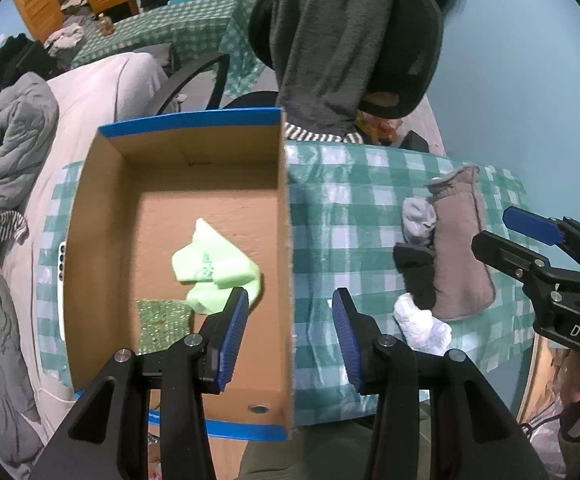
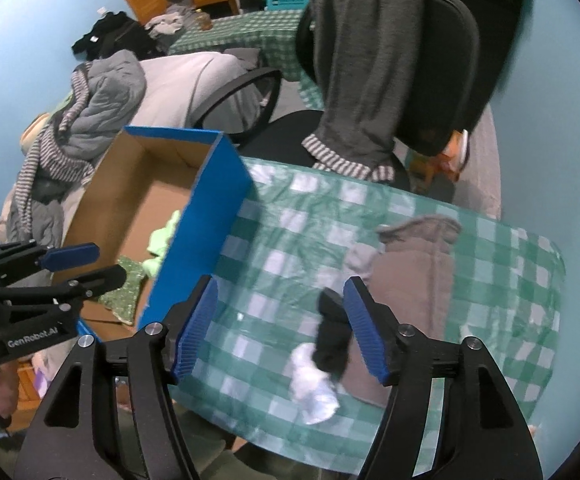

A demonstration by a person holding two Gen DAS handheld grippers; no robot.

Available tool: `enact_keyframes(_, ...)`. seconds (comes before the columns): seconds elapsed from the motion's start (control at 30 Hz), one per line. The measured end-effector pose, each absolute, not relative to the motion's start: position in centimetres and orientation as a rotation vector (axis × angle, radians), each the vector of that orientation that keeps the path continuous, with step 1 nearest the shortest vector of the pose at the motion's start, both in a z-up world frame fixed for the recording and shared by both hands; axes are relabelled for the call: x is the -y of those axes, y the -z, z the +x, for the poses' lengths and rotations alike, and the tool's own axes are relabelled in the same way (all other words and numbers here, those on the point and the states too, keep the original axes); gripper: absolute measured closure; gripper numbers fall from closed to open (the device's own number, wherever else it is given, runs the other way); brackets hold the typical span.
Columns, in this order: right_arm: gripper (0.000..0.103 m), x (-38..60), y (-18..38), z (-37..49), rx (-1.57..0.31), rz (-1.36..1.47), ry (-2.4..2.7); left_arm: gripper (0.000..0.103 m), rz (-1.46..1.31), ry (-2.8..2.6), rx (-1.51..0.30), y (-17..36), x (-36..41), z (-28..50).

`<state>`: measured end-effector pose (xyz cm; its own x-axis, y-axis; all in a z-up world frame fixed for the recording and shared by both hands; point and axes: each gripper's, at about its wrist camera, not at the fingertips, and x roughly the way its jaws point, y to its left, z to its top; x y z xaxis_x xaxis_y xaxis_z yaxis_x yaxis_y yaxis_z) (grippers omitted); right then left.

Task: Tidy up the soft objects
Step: 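Move the right tool back to the grey-brown mitten on the table, then close the right tool on the mitten cuff and lift it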

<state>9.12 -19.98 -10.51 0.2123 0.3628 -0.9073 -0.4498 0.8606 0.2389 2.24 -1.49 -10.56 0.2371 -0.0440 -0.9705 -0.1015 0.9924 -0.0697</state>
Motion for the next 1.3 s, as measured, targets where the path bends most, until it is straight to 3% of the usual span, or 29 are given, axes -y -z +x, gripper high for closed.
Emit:
enact_keyframes(0.1, 0.034, 21.6, 10.7, 9.3, -1.237, -0.077, -0.541, 0.057, -0.112, -0.025, -1.335, 10.6, 2.6, 2.6)
enact_keyframes(0.17, 0.034, 22.5, 11.1, 9.4, -1.244, -0.075, -0.523, 0.048, -0.100, -0.018, -1.334, 10.6, 3.4, 2.8)
enact_keyframes(1.3, 0.034, 26.4, 21.5, 11.3, -1.424, -0.113, -0.363, 0.048, -0.013, 0.045, -1.483, 18.1, 9.7, 7.2)
